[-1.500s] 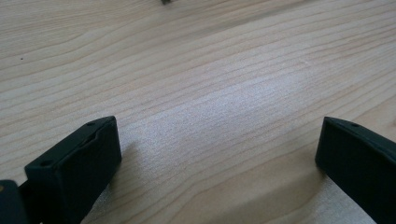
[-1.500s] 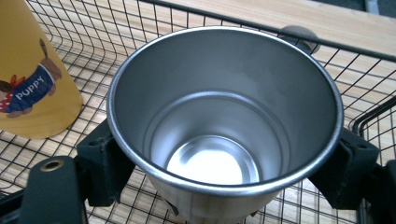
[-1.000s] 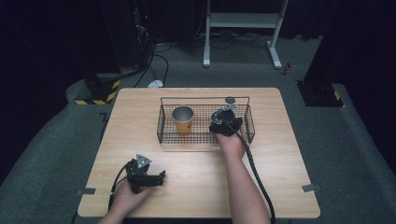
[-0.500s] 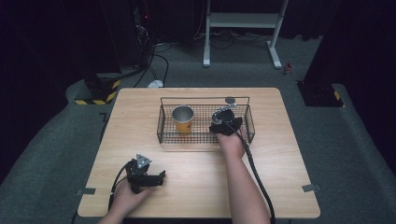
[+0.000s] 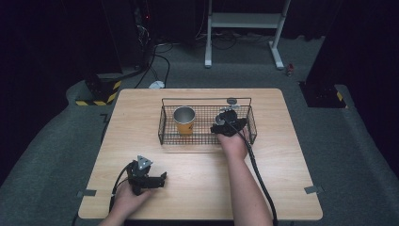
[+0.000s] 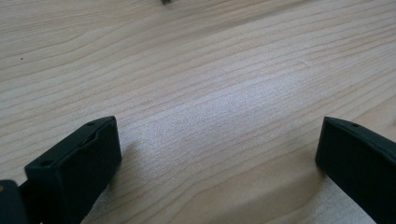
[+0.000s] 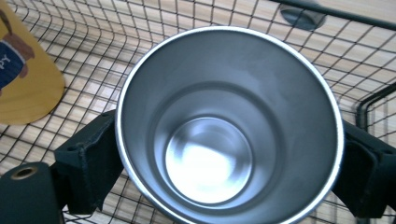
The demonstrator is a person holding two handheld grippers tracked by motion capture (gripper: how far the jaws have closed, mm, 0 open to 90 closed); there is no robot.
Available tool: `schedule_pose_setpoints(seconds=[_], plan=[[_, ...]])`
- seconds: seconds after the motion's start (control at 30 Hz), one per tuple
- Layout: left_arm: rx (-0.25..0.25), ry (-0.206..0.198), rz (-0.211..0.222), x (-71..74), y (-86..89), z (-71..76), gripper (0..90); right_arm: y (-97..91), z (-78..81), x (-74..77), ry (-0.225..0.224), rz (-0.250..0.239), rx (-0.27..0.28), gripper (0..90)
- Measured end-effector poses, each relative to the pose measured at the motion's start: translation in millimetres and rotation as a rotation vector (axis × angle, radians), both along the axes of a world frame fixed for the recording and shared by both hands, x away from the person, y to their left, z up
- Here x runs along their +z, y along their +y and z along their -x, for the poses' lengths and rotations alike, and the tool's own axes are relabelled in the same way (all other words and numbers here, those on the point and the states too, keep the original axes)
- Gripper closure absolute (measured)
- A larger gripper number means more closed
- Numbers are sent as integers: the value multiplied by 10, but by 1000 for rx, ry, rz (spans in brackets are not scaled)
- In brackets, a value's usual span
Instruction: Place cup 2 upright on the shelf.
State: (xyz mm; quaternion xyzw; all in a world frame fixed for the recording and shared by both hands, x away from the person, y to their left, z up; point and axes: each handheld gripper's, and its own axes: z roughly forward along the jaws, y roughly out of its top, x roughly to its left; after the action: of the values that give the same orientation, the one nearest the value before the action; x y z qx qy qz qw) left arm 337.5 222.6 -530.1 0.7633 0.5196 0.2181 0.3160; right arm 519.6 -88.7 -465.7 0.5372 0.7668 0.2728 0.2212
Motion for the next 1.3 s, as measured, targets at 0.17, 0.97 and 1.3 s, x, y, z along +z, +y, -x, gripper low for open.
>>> schedule_pose_setpoints(seconds=[0.17,0.97,1.3], plan=[[0,0,0,0,0,0,6,-21,51,75,-44,-7,5,91],[0,0,-1,0,0,0,6,-353,712,345,-198,-96,80,92],[0,0,-1,0,0,0,6,-570,1166,63,-214,-113,107,93]])
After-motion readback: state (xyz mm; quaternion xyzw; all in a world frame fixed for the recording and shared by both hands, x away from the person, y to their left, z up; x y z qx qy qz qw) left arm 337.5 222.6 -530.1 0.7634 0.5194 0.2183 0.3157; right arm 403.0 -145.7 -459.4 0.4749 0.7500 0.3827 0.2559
